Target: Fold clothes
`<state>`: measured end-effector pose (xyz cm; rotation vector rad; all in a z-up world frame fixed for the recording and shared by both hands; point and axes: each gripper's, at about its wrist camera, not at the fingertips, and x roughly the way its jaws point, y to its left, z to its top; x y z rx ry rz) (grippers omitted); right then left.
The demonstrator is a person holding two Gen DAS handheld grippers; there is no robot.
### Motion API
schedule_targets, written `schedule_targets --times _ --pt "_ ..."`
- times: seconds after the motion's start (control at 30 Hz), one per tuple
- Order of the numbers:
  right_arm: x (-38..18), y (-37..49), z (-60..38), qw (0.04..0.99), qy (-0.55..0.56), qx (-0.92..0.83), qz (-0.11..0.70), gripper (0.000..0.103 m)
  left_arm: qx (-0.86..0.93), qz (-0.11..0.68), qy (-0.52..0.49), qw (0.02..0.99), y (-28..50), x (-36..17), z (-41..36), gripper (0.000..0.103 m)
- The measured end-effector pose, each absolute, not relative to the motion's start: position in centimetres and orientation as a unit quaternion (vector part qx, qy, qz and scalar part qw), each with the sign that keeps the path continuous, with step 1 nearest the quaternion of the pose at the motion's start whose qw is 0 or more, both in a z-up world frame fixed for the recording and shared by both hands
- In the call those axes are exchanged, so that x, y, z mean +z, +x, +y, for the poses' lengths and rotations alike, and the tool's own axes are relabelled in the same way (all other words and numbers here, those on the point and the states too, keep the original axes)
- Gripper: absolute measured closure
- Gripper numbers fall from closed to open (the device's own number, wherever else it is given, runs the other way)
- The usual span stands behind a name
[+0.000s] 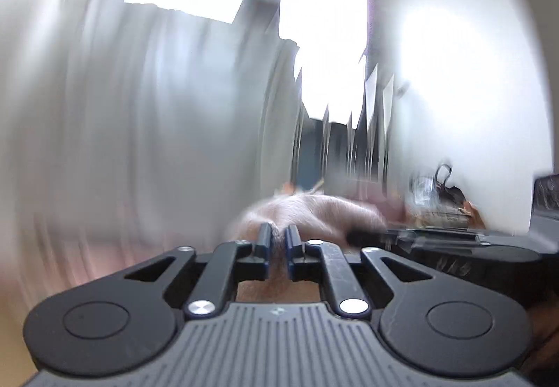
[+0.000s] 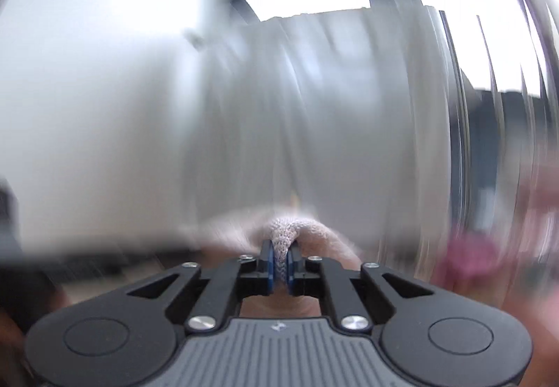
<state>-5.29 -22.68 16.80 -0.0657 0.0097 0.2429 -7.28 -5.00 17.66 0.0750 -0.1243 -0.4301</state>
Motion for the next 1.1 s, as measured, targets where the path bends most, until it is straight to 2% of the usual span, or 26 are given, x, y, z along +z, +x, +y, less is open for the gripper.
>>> schedule_targets --times 0.03,0.07,0.1,0.13,0.17,0.23,0.3,0.37,0.43,0.5,0.53,0.6,0.7,0.83,0.87,0.97,1.1 --pt "16.8 -6.5 -22.0 0.992 -0.063 0.109 -0.01 0.079 -0.192 -0.059 0.086 0.976 -8.8 16.9 -5.2 0.093" --pt "15.9 -7.2 -21.6 0.99 -0.077 0.116 0.003 0.071 -0.18 -0.041 0.121 0.975 -10.2 15.7 -5.2 0.084" --pt "14.6 -7.9 -21.6 0.986 -0.087 0.139 0.036 0.051 -0.185 0.003 0.135 0.974 -11.3 13.8 -4.6 0.068" --pt "13.1 -8.7 -21.5 0.978 -0.095 0.159 0.091 0.029 -0.19 0.05 0.138 0.971 -12.5 11.7 -3.9 0.034" --pt "11.4 -9.8 -21.5 0.97 -0.091 0.17 0.146 0.025 -0.197 0.101 0.126 0.967 -13.9 9.3 -2.9 0.03" --pt "7.6 -12.6 -22.5 0.959 -0.041 0.197 0.201 0.025 -0.218 0.166 0.081 0.958 -16.5 5.8 -1.0 0.03" --pt "4.5 -14.7 -23.2 0.949 -0.005 0.212 0.235 0.024 -0.211 0.19 0.035 0.958 -16.4 5.4 -0.2 0.027" --pt "3.1 -15.3 -23.2 0.947 0.009 0.2 0.252 0.024 -0.203 0.214 -0.012 0.955 -16.2 4.9 0.6 0.02" --pt "3.5 -14.7 -23.5 0.952 0.039 0.189 0.238 0.024 -0.195 0.237 -0.058 0.95 -16.1 4.5 1.5 0.019" --pt "4.1 -13.6 -23.6 0.953 0.079 0.176 0.233 0.024 -0.181 0.258 -0.09 0.945 -15.7 4.0 2.0 0.027" --pt "4.4 -13.0 -23.3 0.951 0.093 0.173 0.238 0.024 -0.164 0.265 -0.073 0.947 -15.4 3.7 1.7 0.038" --pt "4.6 -12.9 -21.6 0.945 0.07 0.194 0.255 0.029 -0.172 0.27 -0.07 0.945 -16.3 3.5 2.1 0.041" --pt "4.2 -14.8 -18.9 0.938 -0.014 0.251 0.237 0.03 -0.205 0.269 -0.112 0.934 -18.7 3.0 4.0 0.04" --pt "2.5 -17.6 -14.9 0.918 -0.139 0.3 0.221 0.029 -0.166 0.286 -0.134 0.934 -19.5 2.1 5.2 0.038" --pt "2.0 -17.4 -14.1 0.915 -0.158 0.296 0.225 0.035 -0.164 0.287 -0.14 0.933 -19.3 2.1 5.2 0.038" --pt "1.9 -15.8 -13.4 0.934 -0.151 0.222 0.236 0.1 -0.173 0.281 -0.133 0.934 -18.5 2.8 4.2 0.038" --pt "4.4 -15.2 -19.2 0.97 0.042 0.128 0.202 0.101 -0.188 0.277 -0.107 0.936 -18.2 3.4 2.0 0.037"
